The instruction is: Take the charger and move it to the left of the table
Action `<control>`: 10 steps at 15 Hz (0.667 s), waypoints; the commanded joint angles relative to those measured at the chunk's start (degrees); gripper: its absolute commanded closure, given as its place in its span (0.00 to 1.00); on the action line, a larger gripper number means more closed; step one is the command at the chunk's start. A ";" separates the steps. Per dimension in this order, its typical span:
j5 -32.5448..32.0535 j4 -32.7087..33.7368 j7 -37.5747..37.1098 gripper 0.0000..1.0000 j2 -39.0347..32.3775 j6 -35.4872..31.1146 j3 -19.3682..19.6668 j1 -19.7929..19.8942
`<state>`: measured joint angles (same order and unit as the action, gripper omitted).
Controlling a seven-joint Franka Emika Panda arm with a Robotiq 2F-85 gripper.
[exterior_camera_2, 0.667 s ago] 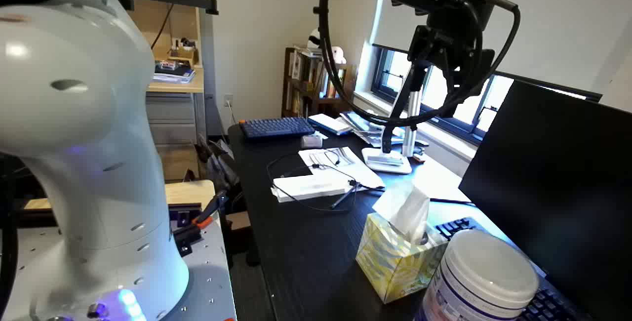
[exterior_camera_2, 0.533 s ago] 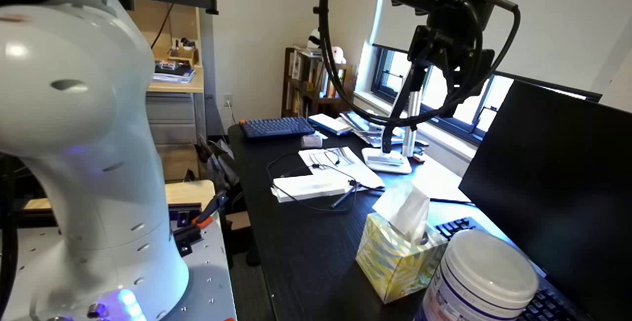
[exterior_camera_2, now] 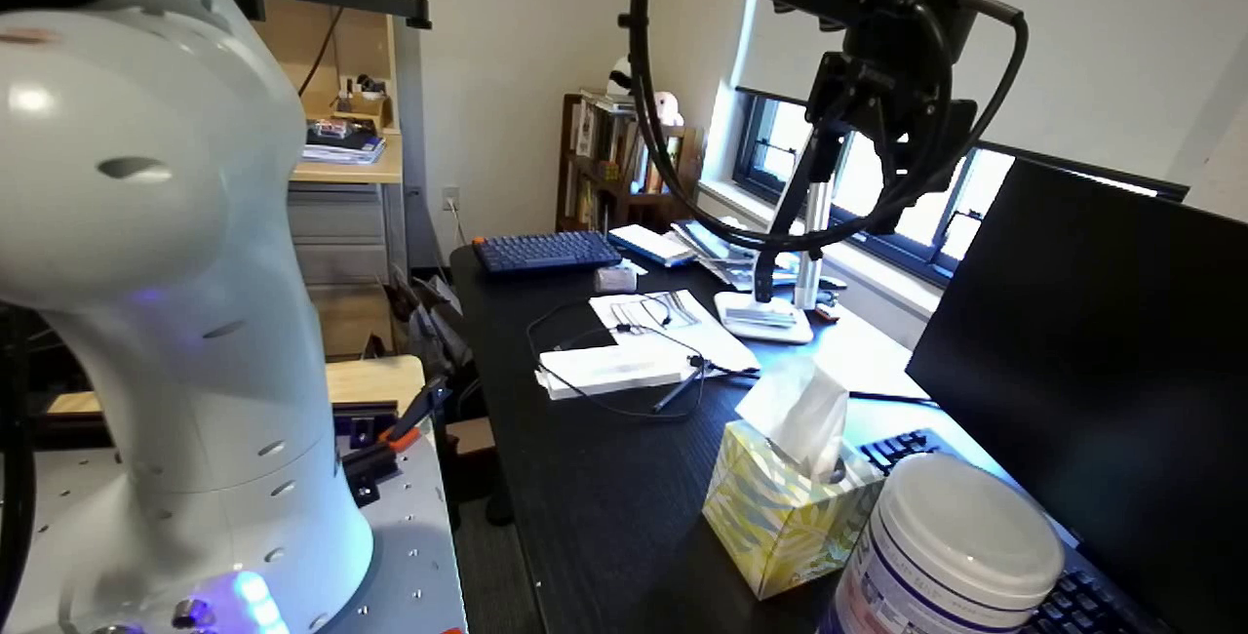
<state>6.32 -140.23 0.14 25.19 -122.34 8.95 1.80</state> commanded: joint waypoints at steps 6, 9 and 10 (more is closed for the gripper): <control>-1.41 10.19 -2.22 0.00 -2.14 5.27 3.75 8.65; -2.74 12.55 -4.64 0.00 -5.16 3.77 5.75 12.59; -2.50 13.71 -5.38 0.00 -6.79 3.12 6.72 13.65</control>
<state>4.79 -130.38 -1.91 23.53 -118.67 14.53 12.69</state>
